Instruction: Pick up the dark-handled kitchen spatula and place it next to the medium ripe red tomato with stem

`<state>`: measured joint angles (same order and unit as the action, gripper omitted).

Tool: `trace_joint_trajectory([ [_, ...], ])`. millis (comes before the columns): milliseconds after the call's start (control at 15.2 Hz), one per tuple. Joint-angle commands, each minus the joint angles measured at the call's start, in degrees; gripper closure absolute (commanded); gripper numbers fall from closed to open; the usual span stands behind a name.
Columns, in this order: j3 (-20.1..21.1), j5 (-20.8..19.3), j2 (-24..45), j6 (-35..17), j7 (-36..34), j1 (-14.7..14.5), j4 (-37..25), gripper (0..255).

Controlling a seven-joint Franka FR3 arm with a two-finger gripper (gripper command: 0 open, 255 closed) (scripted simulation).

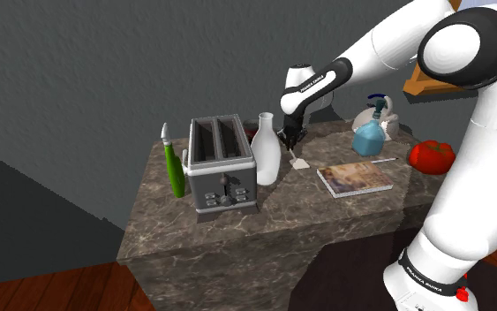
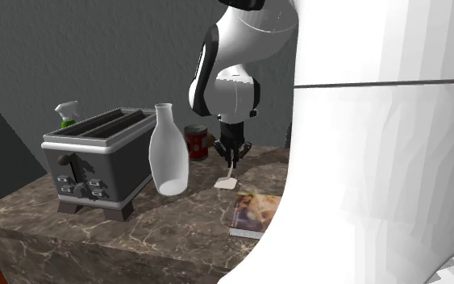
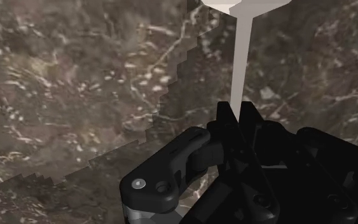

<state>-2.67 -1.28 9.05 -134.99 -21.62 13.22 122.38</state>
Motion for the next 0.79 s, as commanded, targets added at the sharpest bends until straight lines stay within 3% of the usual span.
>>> trace_joint_trajectory([
  [0,0.0,0.0,0.0,0.0,0.0,0.0,0.0,255],
  [198,0.0,0.0,0.0,0.0,0.0,0.0,0.0,255],
  [726,0.0,-0.1,-3.3,5.7,0.0,0.0,-2.4,255],
])
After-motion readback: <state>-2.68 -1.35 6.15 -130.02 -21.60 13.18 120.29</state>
